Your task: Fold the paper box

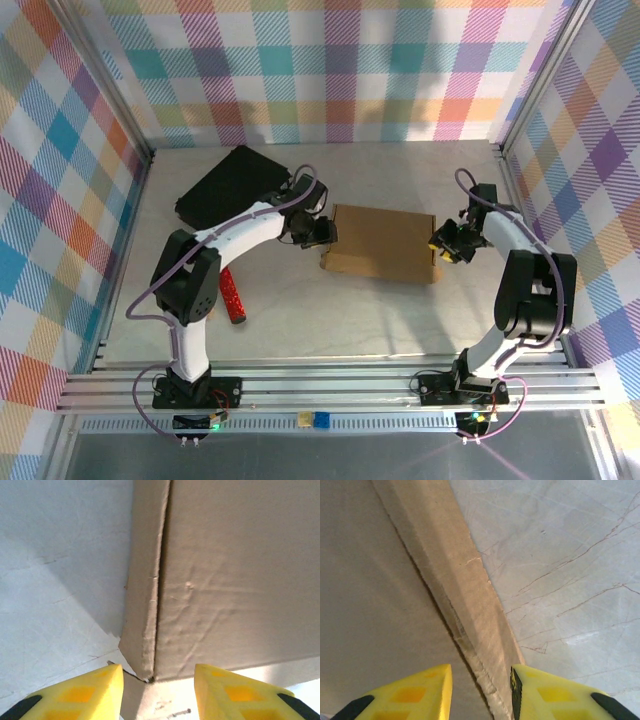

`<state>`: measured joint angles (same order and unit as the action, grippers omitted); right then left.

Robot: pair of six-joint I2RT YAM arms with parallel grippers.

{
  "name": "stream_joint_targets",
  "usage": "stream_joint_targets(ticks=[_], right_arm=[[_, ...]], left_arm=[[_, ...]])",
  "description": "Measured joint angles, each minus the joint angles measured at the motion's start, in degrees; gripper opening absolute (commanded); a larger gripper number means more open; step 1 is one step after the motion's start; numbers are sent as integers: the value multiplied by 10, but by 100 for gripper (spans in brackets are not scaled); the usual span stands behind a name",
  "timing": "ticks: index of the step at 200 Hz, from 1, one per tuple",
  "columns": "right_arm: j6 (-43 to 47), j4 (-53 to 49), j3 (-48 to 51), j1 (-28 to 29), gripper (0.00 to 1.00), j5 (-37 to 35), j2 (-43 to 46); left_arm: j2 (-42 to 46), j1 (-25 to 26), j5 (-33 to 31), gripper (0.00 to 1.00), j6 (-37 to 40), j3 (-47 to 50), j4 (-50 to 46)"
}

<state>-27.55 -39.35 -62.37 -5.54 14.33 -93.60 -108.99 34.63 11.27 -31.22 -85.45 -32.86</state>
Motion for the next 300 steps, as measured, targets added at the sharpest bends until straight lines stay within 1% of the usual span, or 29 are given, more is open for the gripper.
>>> stream_joint_targets(ticks=[30, 39, 64, 96, 170, 207, 227, 300], right_arm=[[0, -5, -1, 0, 36, 0, 4], [0, -7, -1, 0, 36, 0, 5], [0, -9, -2, 0, 37, 0, 5], [0, -13, -5, 0, 38, 0, 4], [2, -15, -5, 0, 38, 0, 5], [6, -15, -5, 0, 36, 2, 4], [7, -15, -5, 0, 35, 4, 4], [11, -15, -5, 0, 33, 9, 4]], left_arm=[[4, -11, 11, 37, 13, -23, 0], [-8, -15, 18, 35, 20, -38, -3], [-59, -19, 26, 35, 41, -85, -13], [-90, -19, 16, 35, 56, -84, -31], [-98, -19, 8, 34, 67, -84, -30], [-118, -19, 7, 30, 71, -100, -28], [-127, -19, 8, 24, 75, -112, -26], [-148, -17, 2, 23, 102, -143, -35]])
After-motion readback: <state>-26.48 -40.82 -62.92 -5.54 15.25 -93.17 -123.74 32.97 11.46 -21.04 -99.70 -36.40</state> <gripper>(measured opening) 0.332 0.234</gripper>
